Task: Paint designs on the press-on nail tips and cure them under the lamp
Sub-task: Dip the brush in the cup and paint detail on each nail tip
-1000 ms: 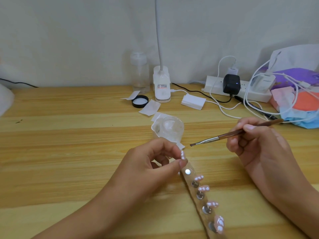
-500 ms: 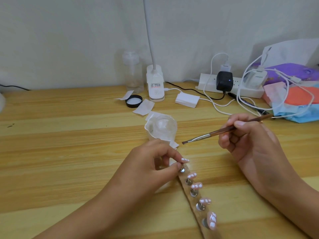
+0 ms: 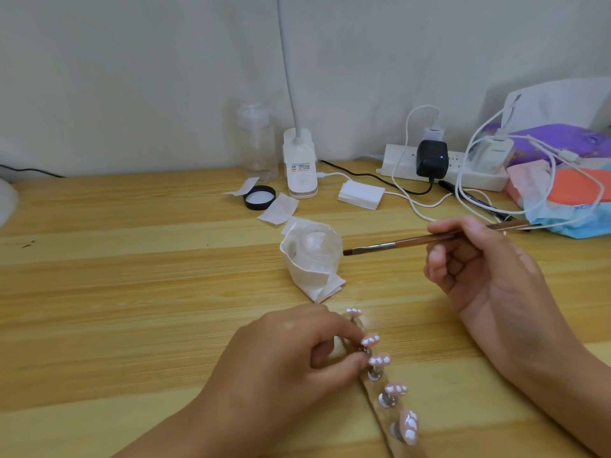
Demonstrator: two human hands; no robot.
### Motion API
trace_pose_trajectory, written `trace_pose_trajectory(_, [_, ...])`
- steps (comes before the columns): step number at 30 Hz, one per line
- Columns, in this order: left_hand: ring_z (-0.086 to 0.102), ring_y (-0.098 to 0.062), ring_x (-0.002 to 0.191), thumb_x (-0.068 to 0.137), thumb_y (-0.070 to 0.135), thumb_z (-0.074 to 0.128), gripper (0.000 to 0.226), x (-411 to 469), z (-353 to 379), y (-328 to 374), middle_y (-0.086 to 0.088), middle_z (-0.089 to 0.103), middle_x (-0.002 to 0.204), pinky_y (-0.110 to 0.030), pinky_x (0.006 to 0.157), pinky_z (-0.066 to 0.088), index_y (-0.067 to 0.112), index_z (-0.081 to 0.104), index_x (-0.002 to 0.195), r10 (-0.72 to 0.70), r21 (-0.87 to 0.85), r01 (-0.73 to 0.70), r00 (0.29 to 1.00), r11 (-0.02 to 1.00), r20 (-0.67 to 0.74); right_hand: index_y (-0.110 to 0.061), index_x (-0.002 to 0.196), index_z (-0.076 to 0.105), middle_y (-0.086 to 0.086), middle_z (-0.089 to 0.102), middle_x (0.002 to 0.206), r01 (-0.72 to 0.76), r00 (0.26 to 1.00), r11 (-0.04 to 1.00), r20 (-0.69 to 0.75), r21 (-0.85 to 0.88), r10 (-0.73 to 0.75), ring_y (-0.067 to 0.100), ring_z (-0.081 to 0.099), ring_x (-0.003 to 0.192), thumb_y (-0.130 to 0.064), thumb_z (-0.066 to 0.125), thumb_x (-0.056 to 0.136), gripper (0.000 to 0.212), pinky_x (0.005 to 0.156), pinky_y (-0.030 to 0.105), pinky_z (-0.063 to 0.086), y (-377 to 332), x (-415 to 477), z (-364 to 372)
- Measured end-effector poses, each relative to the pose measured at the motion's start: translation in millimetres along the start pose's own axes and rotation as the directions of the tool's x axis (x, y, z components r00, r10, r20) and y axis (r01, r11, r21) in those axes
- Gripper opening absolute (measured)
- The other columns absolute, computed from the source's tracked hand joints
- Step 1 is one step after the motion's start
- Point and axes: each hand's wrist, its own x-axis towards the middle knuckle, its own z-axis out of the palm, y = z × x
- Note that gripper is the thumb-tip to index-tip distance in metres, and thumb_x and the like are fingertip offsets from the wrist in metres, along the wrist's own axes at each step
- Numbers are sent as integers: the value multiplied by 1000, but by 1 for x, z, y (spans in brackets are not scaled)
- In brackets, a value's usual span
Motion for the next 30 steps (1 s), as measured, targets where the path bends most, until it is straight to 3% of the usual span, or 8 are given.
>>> trace_pose_trajectory(3, [41,29,61,78,55,56,18,1,5,3,19,41,57,-5,51,28,41,59,89,-5,33,6,1000,999,-21,-18,91,77,1,62,68,-3,1000,1000,-5,-7,3,10,59,66,-31,56,92,25,63,20,52,0,0,0])
trace_pose_trajectory(8, [44,-2,53,81,49,66,13,0,2,2,16,43,51,-17,55,29,42,64,92,-112,-113,110,994,987,-4,-20,88,75,-1,61,65,1,1000,1000,-30,0,-1,9,60,64,-23,56,91,20,61,19,52,-1,-2,2])
trace_pose_trajectory(13, [40,-3,48,82,39,71,6,-4,-3,2,13,40,48,-11,53,30,37,70,87,-170,-282,175,984,943,44,-24,88,74,-3,61,65,14,998,1000,-54,27,-13,8,60,63,-21,57,86,17,61,18,52,-2,-4,4])
trace_pose_trajectory(17, [49,-15,60,71,48,62,20,-5,-9,-1,1,61,69,-11,58,37,35,71,83,-223,-535,165,974,829,-47,-27,85,75,-4,62,70,46,996,999,-70,-13,-46,6,60,66,-21,62,84,15,64,17,52,-2,-5,3])
trace_pose_trajectory(19, [49,-9,59,67,50,65,22,0,-11,-4,4,69,88,-11,57,40,35,71,81,-299,-663,148,947,734,-120,-25,87,75,-3,64,71,116,991,986,-49,-124,-123,8,60,68,-23,66,86,9,66,18,52,-5,-7,4])
trace_pose_trajectory(22, [48,-2,54,68,44,74,15,8,-14,-11,15,68,93,-18,55,41,34,68,78,-444,-802,137,879,582,-172,-26,94,73,-4,67,76,310,950,875,96,-372,-296,11,63,75,-43,66,88,18,74,18,52,-23,-10,10])
trace_pose_trajectory(25, [61,-4,63,73,39,76,8,12,-15,-20,18,69,82,-26,60,49,37,69,77,-550,-882,142,822,450,-148,-28,100,68,-8,68,80,501,865,659,309,-561,-395,12,66,79,-48,55,97,24,80,17,50,-49,-4,23])
trace_pose_trajectory(30, [74,-22,82,95,26,52,16,18,-16,-22,13,73,100,-24,59,56,23,66,99,-554,-964,123,832,236,-29,-26,97,65,-12,70,81,523,851,509,392,-684,-349,10,69,80,-43,52,97,22,74,20,53,-64,22,54])
